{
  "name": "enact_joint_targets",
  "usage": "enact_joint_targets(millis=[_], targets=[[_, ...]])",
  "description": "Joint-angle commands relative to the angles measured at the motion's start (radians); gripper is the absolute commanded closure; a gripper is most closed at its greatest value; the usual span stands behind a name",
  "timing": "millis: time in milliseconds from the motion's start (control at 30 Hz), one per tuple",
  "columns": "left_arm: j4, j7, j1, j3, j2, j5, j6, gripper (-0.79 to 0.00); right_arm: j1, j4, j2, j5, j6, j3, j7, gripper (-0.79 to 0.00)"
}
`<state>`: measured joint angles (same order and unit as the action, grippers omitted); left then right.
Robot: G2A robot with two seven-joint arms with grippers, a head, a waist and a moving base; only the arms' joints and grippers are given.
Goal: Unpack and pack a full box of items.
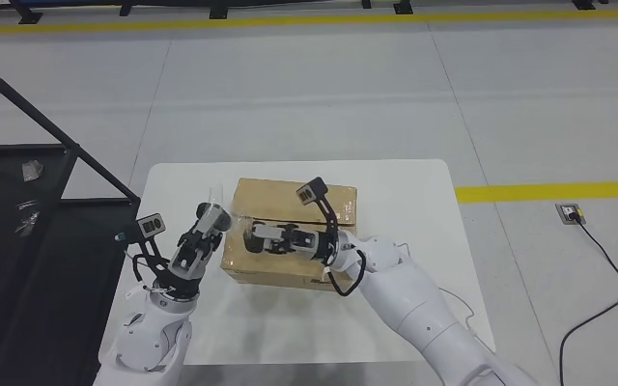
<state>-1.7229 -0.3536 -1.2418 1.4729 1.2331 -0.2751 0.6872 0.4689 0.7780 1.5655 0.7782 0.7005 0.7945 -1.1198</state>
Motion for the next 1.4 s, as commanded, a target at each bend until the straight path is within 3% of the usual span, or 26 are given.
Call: enact_joint_targets(millis=[0, 1367], targets=[[0.001, 0.001, 0.0, 0.0, 0.0, -0.001, 0.0, 0.0, 0.002, 0.007, -0.001, 0.002, -0.003, 0.002, -0.003, -0.332], [0.034, 0.012, 0.027, -0.008, 0.005, 0.01, -0.011, 0.0, 0.016, 0.017, -0.014, 0.024, -0.035, 0.051, -0.035, -0.326]])
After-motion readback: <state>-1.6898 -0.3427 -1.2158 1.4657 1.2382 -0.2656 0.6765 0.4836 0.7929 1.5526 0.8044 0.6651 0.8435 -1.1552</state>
